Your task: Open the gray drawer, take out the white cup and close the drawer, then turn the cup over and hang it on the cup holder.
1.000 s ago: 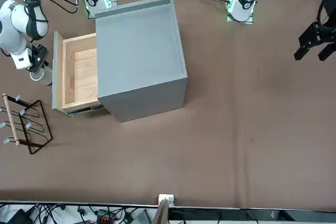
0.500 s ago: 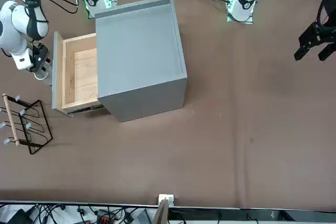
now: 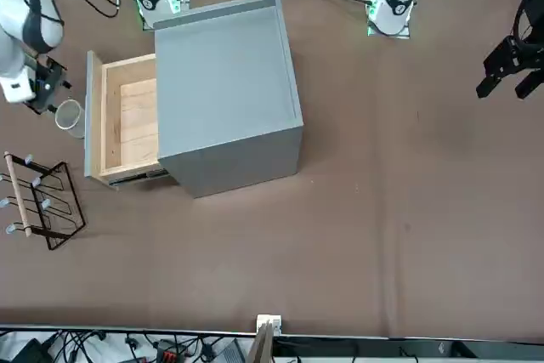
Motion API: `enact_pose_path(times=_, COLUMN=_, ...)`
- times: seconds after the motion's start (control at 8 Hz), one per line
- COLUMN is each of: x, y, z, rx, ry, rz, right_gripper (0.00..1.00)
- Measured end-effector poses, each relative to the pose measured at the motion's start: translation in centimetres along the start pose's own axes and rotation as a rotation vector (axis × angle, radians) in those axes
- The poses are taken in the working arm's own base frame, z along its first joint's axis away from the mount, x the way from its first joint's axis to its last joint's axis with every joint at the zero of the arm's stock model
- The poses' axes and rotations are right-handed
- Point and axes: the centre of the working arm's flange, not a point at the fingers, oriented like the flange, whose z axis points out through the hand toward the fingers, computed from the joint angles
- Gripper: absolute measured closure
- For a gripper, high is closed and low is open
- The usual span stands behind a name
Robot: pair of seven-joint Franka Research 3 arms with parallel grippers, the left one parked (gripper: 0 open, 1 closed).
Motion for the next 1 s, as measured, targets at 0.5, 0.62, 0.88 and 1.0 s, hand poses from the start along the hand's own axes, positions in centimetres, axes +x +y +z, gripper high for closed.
enact_pose_path(times=0.5, x=4.3, y=3.4, z=-10.4, rx=0.082, ry=0.246, rz=0.089, right_gripper=0.43)
enact_pose_path(times=0.62, x=5.4, y=4.4, z=-11.1, rx=0.101, ry=0.281, rz=0.107, right_gripper=0.54)
enact_pose_path(times=0.88, x=8.3, y=5.6, z=-10.9, rx=0.115, ry=0.277, rz=0.136, right_gripper=0.78)
enact_pose_path(times=1.0, x=10.2, y=6.0, z=-10.2, rx=0.131, ry=0.262, rz=0.146, right_gripper=0.85)
